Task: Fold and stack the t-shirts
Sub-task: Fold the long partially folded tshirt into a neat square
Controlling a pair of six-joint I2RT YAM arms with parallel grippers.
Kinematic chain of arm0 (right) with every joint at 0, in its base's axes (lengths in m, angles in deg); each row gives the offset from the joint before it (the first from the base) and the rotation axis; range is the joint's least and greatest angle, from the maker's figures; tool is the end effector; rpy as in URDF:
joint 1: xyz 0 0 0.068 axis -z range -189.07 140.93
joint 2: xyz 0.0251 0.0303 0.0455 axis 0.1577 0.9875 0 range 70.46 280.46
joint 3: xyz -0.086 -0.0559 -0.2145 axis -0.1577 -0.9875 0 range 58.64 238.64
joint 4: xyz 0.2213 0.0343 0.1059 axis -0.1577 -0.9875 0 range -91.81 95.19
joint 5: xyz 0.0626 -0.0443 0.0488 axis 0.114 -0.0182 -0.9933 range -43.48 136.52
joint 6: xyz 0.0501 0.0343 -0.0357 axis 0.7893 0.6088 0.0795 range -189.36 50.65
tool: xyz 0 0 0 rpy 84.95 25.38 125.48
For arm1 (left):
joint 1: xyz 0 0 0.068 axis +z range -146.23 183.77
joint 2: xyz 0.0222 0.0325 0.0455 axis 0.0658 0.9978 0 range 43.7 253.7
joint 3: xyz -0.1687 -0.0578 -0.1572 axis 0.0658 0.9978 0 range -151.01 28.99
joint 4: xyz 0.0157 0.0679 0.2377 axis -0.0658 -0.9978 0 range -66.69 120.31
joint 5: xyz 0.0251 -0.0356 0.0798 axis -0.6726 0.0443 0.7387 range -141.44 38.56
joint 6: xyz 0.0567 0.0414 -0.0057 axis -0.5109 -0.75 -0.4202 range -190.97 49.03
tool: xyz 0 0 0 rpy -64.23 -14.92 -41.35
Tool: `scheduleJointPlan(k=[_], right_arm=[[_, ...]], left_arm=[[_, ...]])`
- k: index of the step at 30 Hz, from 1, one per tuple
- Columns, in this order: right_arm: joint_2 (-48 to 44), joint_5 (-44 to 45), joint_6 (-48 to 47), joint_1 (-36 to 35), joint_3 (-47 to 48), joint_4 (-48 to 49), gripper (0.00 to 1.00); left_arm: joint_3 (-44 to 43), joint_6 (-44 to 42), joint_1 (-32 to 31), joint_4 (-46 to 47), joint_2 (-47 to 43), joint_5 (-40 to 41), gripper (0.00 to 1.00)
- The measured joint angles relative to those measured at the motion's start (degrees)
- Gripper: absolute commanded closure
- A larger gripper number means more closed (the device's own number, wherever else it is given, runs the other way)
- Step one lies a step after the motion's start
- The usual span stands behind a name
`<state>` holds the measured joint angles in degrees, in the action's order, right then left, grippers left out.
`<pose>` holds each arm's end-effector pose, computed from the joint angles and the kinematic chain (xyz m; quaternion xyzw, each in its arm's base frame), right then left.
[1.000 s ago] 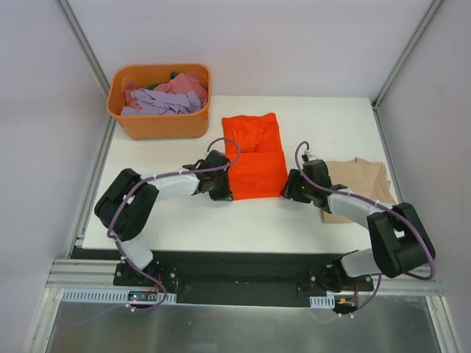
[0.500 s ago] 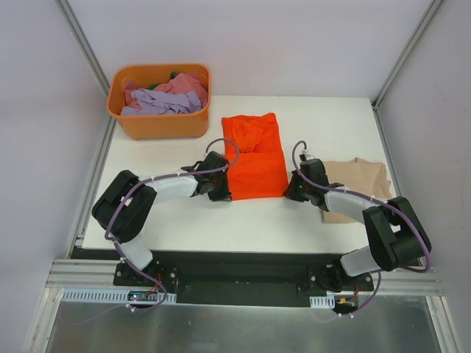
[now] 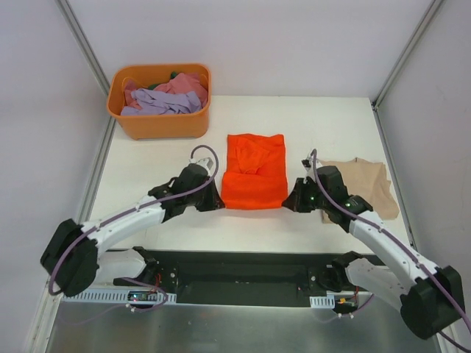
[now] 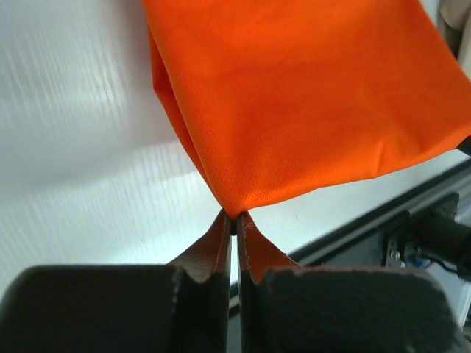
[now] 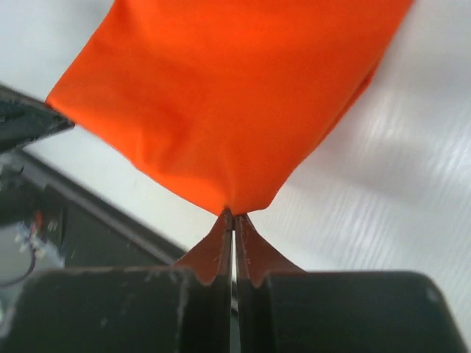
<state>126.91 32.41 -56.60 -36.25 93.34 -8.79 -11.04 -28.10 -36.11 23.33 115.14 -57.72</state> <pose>0.2033 0.1201 0.1977 -0.1665 0.8692 0.2574 0.3881 0.2095 -0.1833 0.1789 0.0004 0.8993 -0.3243 0.2936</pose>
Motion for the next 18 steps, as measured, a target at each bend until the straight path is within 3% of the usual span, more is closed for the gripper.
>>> scheduleJointPlan(k=[8,13,18], right_arm=[[-11.7,-15.6,0.1,-3.2,2.5,-16.8,0.99],[-16.9,-25.7,1.9,-5.4,2.8,-20.8,0.99],[-19.6,-29.0,4.9,-5.7,2.8,-21.6,0.99]], left_arm=[[7.6,1.6,-4.0,-5.5,-23.7,-3.8,1.0],[10.4,2.8,-4.0,-7.1,-36.5,-8.4,1.0],[10.8,3.4,-4.0,-7.7,-42.4,-9.7,1.0]])
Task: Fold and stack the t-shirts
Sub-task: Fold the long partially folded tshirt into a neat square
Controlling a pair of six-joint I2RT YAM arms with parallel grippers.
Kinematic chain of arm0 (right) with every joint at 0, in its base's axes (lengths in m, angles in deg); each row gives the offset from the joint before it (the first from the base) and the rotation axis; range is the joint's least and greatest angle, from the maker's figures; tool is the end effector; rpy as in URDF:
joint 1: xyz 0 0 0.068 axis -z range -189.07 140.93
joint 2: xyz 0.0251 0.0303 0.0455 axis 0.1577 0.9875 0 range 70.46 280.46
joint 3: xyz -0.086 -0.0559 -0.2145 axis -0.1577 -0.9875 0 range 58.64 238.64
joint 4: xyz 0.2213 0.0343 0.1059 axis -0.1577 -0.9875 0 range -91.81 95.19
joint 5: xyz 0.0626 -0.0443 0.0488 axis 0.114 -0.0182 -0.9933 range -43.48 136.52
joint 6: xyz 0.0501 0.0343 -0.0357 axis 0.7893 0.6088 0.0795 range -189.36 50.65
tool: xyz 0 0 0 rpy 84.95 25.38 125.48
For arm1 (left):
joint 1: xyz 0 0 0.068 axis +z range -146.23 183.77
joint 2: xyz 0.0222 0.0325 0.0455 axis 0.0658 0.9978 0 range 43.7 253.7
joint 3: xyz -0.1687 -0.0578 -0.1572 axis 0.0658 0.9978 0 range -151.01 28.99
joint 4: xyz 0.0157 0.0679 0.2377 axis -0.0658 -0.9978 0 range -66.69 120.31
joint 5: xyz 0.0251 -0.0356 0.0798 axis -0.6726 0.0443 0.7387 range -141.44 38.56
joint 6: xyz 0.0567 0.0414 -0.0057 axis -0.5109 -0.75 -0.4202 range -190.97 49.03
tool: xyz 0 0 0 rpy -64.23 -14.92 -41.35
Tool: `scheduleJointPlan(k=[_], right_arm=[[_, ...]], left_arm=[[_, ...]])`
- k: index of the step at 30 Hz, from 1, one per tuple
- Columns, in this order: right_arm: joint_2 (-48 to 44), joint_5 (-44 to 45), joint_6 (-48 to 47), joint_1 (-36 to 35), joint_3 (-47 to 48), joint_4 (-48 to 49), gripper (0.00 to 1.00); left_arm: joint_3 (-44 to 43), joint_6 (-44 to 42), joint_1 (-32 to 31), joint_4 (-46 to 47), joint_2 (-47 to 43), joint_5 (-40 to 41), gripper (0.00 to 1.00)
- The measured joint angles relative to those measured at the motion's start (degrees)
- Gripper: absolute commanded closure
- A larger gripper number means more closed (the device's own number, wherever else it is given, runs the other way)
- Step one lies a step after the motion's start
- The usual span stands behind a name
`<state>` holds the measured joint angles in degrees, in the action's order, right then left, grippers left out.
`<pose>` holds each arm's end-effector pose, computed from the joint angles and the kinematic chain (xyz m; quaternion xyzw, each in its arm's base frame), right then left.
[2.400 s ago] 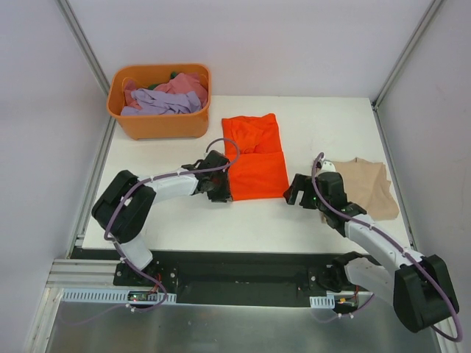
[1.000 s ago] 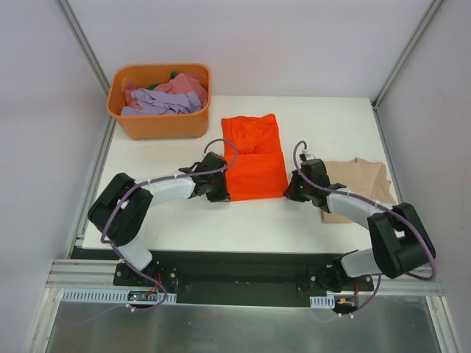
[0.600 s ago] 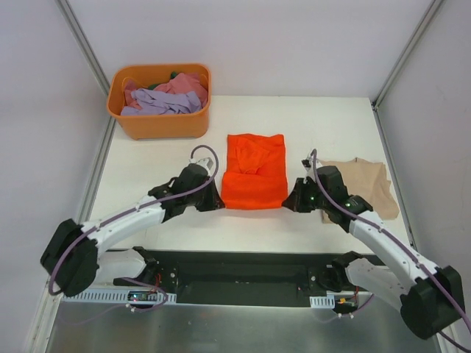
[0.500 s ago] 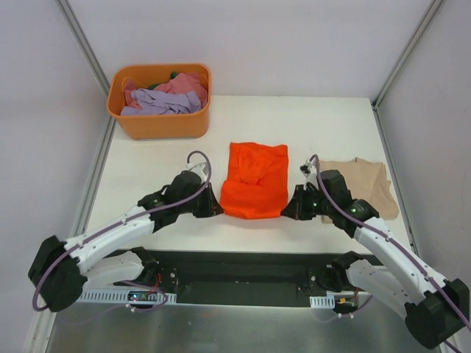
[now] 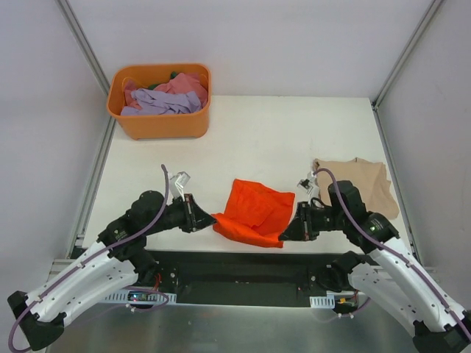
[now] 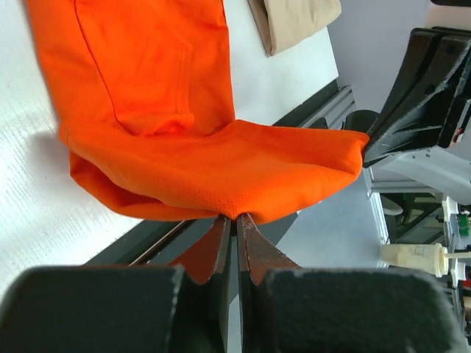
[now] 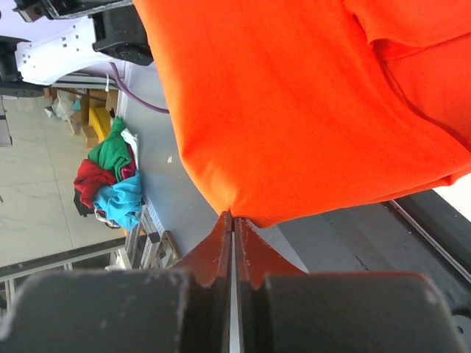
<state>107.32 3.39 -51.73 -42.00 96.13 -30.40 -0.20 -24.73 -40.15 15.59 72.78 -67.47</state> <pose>0.1151 0.1214 0.2460 -0.2782 0.7948 0.4783 0.2494 0.1161 -0.1339 0.2519 0.0694 0.7851 -0.5066 0.3494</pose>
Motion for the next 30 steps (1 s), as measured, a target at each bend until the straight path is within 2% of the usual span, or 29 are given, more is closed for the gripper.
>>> scheduleJointPlan(k=[7,14,30], right_arm=[[-3.6,5.6,1.9,0.0,0.9,-1.2,0.99],[-3.4,16.1,1.9,0.0,3.3,-1.7,0.99],[2.6,32.6,0.2,1.0,6.3,-1.7,0.99]], left_arm=[[-1.2,-0.1,0.0,-1.0,5.9,2.7,1.0],[-8.6,-1.1,0.0,-1.7,15.9,9.0,1.0],[-19.8,-6.8,0.0,0.7,33.2,17.6,1.0]])
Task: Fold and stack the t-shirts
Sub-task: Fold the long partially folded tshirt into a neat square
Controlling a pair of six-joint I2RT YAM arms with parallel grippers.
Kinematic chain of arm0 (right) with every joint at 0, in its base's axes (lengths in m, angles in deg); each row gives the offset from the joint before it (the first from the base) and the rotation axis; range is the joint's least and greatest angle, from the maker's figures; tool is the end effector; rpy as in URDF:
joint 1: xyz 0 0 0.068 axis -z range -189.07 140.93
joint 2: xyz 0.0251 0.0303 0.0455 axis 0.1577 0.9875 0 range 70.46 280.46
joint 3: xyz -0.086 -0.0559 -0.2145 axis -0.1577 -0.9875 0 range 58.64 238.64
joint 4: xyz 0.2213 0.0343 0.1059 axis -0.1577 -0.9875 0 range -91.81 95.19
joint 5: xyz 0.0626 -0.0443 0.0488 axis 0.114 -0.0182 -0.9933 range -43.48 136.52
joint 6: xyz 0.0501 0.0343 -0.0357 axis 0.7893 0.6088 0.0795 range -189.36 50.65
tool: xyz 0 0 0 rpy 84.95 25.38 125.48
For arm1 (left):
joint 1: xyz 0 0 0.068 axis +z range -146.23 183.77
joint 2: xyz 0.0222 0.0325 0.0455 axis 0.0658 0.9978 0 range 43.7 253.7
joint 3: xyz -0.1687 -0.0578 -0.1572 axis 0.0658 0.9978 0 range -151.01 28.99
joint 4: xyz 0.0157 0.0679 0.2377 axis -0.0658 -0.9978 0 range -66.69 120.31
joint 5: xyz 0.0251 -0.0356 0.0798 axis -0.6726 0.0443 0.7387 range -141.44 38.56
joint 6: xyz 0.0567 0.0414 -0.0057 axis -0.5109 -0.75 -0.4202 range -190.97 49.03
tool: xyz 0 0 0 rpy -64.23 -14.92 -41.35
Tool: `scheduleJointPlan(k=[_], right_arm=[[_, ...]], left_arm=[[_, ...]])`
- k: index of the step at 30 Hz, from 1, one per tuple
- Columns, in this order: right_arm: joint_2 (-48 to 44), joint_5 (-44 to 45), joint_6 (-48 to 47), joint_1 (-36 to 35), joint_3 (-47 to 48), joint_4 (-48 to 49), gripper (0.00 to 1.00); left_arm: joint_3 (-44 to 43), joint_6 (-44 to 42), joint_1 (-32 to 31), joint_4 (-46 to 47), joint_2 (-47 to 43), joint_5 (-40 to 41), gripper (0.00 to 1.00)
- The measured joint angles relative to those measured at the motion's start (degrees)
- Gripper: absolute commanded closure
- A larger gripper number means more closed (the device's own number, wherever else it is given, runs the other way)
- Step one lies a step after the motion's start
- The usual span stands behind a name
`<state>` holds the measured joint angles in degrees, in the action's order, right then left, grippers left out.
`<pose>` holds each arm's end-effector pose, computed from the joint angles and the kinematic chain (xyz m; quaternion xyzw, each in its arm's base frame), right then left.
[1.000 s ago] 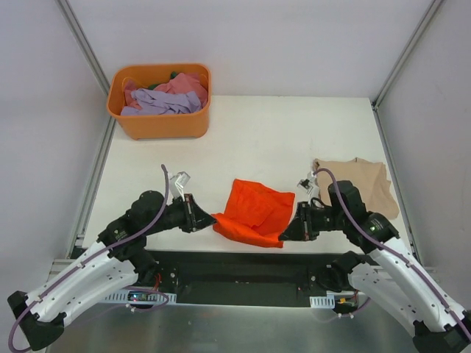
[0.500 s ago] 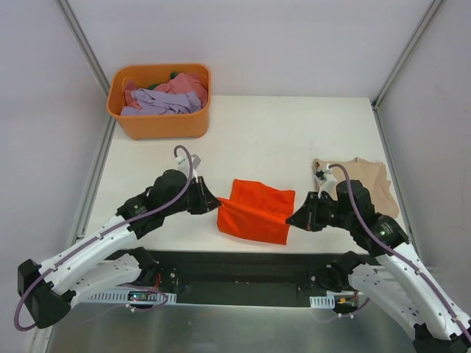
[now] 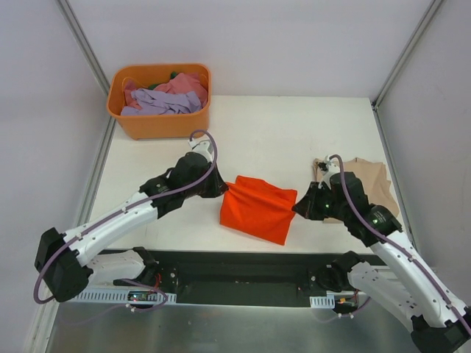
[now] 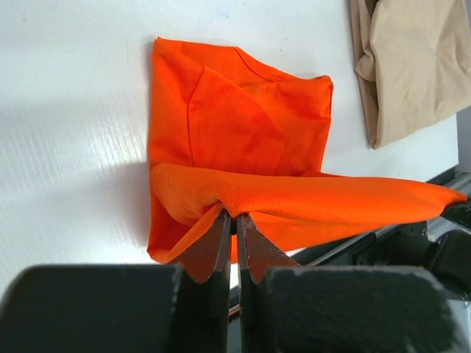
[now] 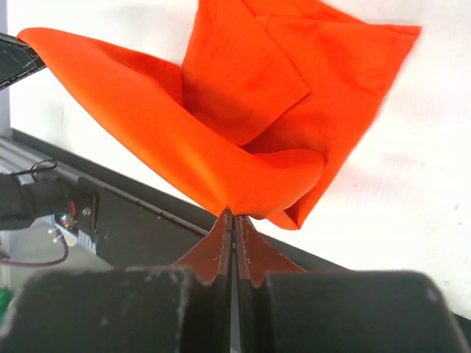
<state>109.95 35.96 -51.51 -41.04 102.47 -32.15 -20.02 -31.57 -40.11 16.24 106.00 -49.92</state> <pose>0.1462 0.1037 0.2643 -0.1512 0.8630 0.2735 0.3969 0.1950 -0.1854 0.2600 0.0265 0.8538 -0.3369 0.3960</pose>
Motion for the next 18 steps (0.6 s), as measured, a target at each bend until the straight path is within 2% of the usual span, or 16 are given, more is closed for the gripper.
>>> scheduleJointPlan(k=[10,18], right_arm=[[2.2,8.5,0.1,1.8,-1.1,4.5,0.99],[9.7,10.4,0.0,4.6,-1.6,9.0,0.99]], left_arm=[[-5.6,-1.3,2.7,2.9,13.3,-1.0,1.0],[-9.6,-2.6,5.5,4.3,21.1,-3.0,1.0]])
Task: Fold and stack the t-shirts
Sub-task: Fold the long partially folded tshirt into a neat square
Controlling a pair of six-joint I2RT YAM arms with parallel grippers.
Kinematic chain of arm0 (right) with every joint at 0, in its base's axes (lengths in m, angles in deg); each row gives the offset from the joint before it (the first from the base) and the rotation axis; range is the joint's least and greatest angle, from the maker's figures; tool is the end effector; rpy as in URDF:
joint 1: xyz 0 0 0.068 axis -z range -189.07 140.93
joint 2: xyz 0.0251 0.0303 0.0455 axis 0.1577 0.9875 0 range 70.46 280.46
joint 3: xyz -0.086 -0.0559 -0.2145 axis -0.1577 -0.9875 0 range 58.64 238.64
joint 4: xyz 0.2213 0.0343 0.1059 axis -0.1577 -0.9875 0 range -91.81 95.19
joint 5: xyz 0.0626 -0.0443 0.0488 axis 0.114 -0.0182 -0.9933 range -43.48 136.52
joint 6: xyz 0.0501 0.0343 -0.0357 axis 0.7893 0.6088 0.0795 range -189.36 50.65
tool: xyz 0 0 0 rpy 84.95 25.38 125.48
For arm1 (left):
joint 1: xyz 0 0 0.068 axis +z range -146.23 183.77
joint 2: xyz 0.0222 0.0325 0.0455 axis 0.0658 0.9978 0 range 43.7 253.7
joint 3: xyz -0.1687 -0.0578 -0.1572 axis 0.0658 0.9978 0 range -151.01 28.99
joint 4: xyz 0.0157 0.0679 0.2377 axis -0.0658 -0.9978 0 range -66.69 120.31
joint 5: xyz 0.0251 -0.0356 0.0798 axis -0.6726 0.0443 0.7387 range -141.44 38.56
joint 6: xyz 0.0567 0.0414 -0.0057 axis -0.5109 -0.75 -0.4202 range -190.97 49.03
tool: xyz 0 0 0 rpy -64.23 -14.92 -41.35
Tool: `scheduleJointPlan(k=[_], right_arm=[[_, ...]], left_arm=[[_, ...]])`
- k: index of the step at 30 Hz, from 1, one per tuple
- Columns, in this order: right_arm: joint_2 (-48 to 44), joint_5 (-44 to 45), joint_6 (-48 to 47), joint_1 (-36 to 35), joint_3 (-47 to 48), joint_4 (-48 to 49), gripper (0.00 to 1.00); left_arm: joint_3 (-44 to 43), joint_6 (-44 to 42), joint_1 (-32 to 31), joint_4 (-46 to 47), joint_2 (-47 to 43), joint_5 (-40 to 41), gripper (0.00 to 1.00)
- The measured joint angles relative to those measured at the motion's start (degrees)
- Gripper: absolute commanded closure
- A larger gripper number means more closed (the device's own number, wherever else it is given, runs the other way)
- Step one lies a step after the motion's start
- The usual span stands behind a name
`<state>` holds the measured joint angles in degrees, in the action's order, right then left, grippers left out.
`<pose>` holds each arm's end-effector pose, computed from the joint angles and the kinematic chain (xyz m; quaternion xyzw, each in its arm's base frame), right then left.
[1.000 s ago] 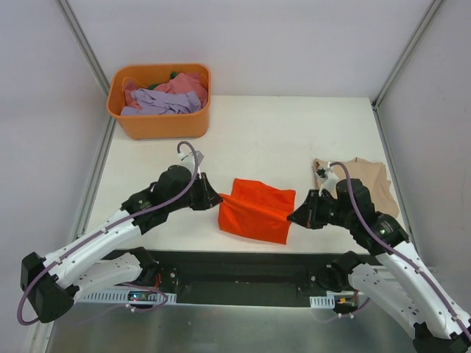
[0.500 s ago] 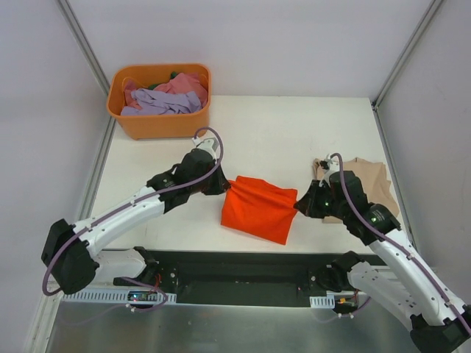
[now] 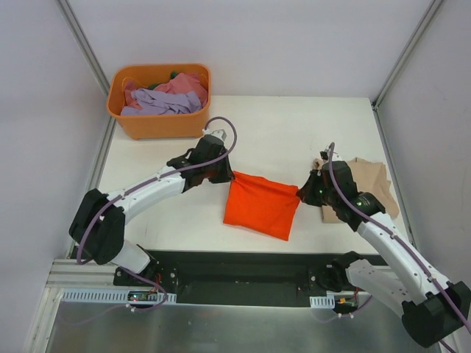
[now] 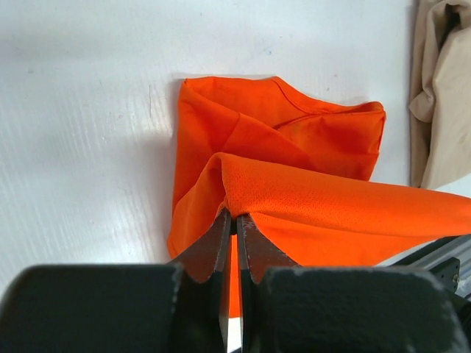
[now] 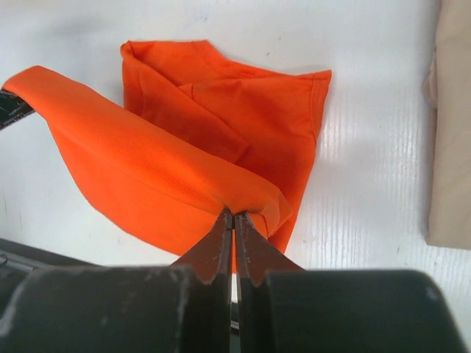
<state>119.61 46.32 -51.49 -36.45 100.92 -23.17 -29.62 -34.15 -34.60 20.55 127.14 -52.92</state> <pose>0.1903 0.0988 0.2418 -0.0745 0.8848 0.1784 0.4240 0.2629 -0.2101 0.2226 0.0180 0.8851 -0.2926 0.3614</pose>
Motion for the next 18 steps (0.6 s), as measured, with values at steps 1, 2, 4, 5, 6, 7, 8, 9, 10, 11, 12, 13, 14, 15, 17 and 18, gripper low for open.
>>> scheduleJointPlan(k=[1,2,4,5,6,7,8,9,10,11,12,13,14,15,17,18], right_arm=[[0.9,0.2,0.0,0.3,0.0,0.6,0.99],[1.7,0.5,0.0,0.6,0.0,1.2,0.99],[3.2,1.2,0.0,1.1,0.0,2.3,0.99],[3.7,1.4,0.0,1.3,0.0,2.7,0.99],[4.3,1.7,0.0,1.4,0.0,3.1,0.99],[4.7,2.2,0.0,1.6,0.0,3.6,0.99],[5.2,2.6,0.0,1.8,0.0,4.1,0.99],[5.8,2.8,0.0,2.0,0.0,4.6,0.99],[6.5,3.0,0.0,2.3,0.0,5.2,0.99],[7.3,3.3,0.0,2.5,0.0,5.9,0.99],[8.4,3.7,0.0,2.7,0.0,6.5,0.99],[9.6,4.3,0.0,2.8,0.0,7.2,0.99],[11.0,4.9,0.1,2.8,0.0,8.0,0.99],[12.5,5.6,0.1,2.9,-0.2,9.1,0.99],[15.2,6.4,0.1,3.2,-0.6,11.1,0.98],[17.0,6.9,0.0,3.5,-0.7,12.2,0.98]], left_arm=[[-0.3,-0.1,0.3,0.1,1.0,-0.3,1.0],[-0.6,-0.1,0.6,0.1,1.9,-0.6,1.0],[-1.6,-0.3,1.2,0.1,4.1,-1.4,1.0],[-2.2,-0.5,1.4,0.1,5.4,-1.6,1.0],[-3.0,-0.6,1.7,0.1,6.6,-2.1,1.0],[-3.7,-0.7,1.8,0.2,7.8,-2.6,1.0],[-4.3,-0.9,2.1,0.3,8.9,-3.1,1.0],[-4.8,-0.9,2.3,0.3,10.0,-3.5,1.0],[-5.2,-1.0,2.5,0.5,10.8,-3.9,1.0],[-5.7,-1.2,2.8,0.5,11.8,-4.3,1.0],[-6.1,-1.3,3.0,0.5,12.5,-4.4,1.0],[-6.7,-1.5,3.2,0.5,13.4,-4.5,1.0],[-7.4,-1.7,3.5,0.5,14.5,-4.6,1.0],[-8.2,-2.0,3.6,0.5,15.7,-5.0,1.0],[-10.2,-2.9,4.0,0.5,18.3,-5.9,1.0],[-11.1,-3.2,4.1,0.5,19.6,-6.1,0.99]])
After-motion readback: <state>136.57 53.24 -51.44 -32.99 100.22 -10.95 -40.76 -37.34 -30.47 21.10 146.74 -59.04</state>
